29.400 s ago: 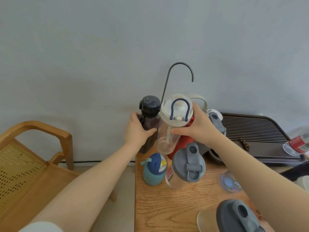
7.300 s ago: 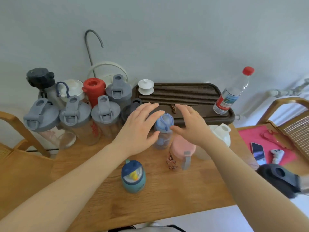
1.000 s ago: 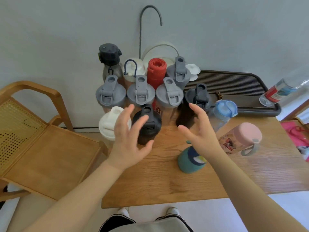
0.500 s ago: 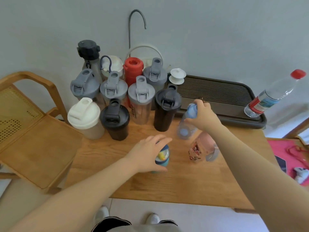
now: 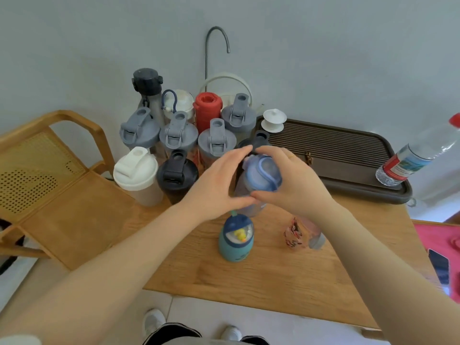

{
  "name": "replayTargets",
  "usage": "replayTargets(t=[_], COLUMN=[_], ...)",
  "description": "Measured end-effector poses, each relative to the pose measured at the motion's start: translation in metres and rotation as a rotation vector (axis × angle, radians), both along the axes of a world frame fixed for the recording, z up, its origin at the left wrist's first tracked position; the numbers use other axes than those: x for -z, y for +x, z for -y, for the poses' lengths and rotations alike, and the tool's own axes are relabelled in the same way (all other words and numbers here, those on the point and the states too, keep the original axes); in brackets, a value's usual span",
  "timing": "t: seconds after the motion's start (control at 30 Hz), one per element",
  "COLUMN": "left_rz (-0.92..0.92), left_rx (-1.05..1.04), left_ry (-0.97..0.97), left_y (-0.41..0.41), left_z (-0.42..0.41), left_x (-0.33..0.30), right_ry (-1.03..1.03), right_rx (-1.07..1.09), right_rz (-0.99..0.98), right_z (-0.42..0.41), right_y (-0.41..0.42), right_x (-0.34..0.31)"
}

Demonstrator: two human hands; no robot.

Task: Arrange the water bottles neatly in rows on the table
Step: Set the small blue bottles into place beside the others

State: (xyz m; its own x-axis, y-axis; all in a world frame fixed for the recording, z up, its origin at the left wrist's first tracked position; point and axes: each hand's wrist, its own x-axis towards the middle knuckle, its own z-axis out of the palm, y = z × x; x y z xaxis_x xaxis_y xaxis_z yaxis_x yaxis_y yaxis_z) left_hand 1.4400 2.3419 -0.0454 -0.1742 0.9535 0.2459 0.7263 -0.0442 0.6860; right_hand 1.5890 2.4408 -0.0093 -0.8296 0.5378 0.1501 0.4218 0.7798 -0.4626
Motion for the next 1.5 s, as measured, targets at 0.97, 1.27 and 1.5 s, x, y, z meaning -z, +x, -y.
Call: replayTargets(t=[0.97,1.27,1.5], left_rz=[-0.665,-0.677,-0.666], left_rx=[0.069,0.051,0.036], left_ry=[-0.283,-0.282,-0.285], left_y=[-0.073,-0.072,-0.068], left_z=[-0.020,-0.019,-0.019], left_x=[0.033,0.034,0.037], right_ry=[-0.142,-0.164,-0.171], right_rx=[0.179,0.428,0.446], right_rz=[0.523,0.322,0.220], right_z=[0.051,0.025,0.023], right_y=[-0.023,-0.031,-0.043], right_x=[0.079,0.085,0.093])
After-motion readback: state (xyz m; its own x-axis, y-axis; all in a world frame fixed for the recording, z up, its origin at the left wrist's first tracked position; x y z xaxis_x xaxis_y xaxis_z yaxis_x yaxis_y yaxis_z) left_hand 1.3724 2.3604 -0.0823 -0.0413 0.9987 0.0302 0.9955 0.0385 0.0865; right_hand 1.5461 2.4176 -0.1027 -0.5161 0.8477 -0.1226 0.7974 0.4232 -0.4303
